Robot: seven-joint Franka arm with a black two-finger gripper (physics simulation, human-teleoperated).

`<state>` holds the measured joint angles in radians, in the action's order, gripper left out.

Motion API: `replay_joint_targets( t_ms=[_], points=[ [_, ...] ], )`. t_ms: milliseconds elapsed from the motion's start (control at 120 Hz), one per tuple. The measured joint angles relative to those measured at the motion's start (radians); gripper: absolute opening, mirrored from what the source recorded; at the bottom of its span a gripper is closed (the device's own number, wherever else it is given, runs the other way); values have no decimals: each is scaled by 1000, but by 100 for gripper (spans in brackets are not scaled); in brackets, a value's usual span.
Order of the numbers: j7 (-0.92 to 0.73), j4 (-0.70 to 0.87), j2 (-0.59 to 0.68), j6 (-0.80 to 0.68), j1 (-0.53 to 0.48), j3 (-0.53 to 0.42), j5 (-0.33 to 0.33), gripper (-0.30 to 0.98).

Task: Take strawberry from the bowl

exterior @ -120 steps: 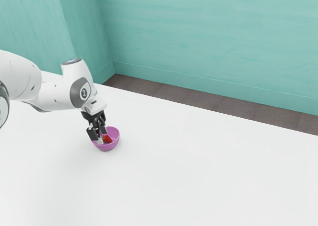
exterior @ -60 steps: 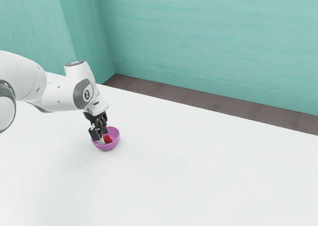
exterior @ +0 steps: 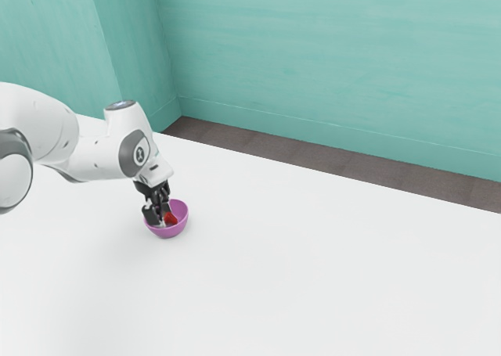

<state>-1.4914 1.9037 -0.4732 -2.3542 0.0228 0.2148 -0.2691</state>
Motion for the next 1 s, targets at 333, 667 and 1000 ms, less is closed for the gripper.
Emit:
replay_joint_targets(
  t_ms=[333, 667, 1000],
  points=[
    [7, 0, 3, -6, 4, -1, -1, 23],
    [6, 21, 58, -16, 7, -1, -1, 5],
    [16, 179, 275, -17, 211, -10, 12, -1]
  ],
)
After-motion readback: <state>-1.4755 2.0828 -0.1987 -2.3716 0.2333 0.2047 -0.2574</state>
